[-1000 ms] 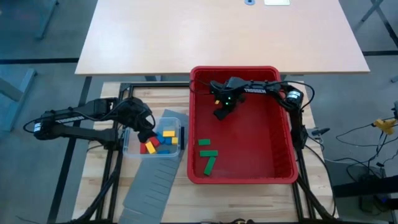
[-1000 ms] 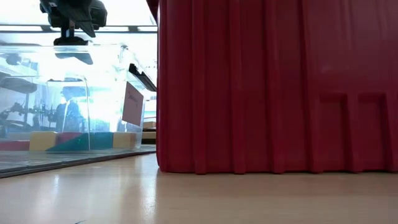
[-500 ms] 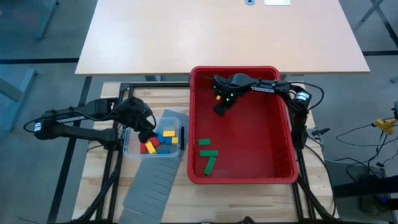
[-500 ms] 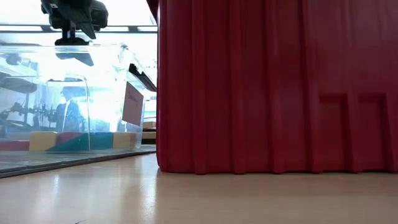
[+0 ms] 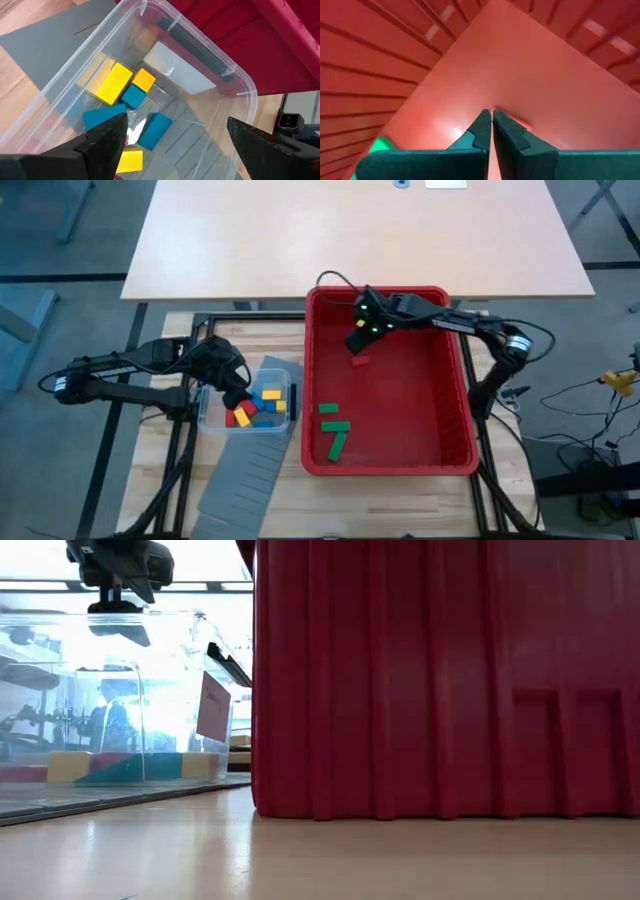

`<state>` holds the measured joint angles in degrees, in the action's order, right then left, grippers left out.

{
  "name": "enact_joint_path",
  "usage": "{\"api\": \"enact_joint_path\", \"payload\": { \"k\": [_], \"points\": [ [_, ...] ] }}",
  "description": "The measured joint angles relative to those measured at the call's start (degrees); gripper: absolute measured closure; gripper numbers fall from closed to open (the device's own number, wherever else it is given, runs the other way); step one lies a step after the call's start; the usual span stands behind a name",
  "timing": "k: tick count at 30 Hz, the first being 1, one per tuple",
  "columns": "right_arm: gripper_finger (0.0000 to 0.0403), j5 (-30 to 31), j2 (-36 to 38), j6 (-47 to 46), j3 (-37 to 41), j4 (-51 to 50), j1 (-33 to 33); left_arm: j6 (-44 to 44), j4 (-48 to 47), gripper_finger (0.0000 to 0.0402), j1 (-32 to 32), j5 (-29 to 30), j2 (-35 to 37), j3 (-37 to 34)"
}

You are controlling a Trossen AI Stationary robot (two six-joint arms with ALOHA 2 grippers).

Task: Sort blocks
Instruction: Remove the red block from the red bin

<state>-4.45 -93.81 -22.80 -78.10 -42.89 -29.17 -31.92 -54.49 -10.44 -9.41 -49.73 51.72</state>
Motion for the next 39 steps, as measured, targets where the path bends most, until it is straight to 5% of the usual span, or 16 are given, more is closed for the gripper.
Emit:
{"api": "enact_joint_path", "payload": {
  "k": [10,21,32,39],
  "points": [
    [0.0403,-4.60,21.13,-9.96,29.11,29.81,0.04,1.42,0.29,0.0086,0.00,0.48,-2.87,0.00],
    [0.0403,-3.39,11.39,-7.27,29.79,26.92,-0.39,1.35,0.91,0.0086,0.00,-0.61,-5.53,0.00],
    [0.0397,-8.32,6.76,23.04,25.34,23.32,-0.48,0.69,0.92,0.0086,0.01,-0.77,-5.08,0.00],
    [0.0326,-7.02,0.71,34.58,19.33,13.36,-0.88,-0.67,1.03,0.0086,0.02,-1.29,-5.22,0.00]
  ]
}}
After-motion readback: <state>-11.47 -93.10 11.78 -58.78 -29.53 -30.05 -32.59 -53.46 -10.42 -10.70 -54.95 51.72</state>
